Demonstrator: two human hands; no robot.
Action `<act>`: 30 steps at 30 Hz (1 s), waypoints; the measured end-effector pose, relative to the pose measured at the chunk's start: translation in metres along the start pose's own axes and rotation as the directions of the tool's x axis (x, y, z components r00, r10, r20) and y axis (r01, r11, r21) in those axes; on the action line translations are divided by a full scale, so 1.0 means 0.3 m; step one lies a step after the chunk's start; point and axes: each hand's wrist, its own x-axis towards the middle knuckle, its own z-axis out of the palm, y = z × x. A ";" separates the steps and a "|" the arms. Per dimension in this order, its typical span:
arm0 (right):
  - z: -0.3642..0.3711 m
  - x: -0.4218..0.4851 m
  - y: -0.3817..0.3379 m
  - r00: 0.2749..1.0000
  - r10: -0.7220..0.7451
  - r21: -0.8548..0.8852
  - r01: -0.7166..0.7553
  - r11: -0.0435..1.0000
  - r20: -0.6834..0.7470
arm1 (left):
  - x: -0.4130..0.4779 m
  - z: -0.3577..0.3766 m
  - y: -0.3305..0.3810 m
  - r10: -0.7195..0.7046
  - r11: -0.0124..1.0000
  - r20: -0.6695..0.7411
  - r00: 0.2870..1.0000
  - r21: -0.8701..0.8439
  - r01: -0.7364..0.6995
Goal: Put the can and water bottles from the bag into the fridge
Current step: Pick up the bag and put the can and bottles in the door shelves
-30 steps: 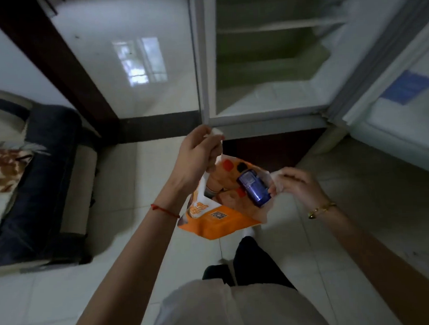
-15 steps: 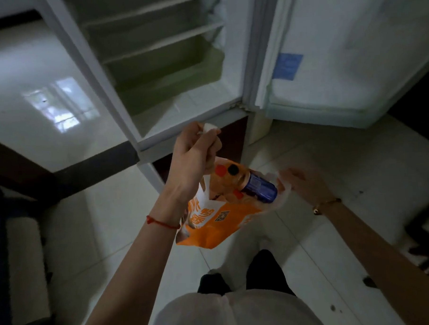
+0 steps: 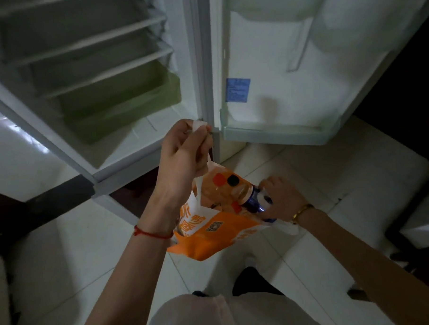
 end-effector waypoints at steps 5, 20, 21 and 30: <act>-0.049 0.093 0.143 0.999 -0.020 -0.193 0.026 0.981 0.034 | 0.079 0.107 -0.002 0.021 1.000 -0.063 0.998 0.005 -0.021; -0.404 0.191 0.358 0.952 -0.202 0.420 0.284 0.862 -0.228 | 0.273 0.383 0.023 0.113 0.993 -0.158 0.981 -0.022 -0.118; -0.435 0.191 0.361 0.947 -0.207 0.451 0.300 0.840 -0.244 | 0.283 0.394 0.025 0.109 0.993 -0.163 0.980 -0.026 -0.115; -0.707 0.139 0.445 0.888 -0.048 0.572 0.335 0.749 -0.457 | 0.372 0.510 0.086 0.012 0.984 -0.265 0.964 -0.169 -0.059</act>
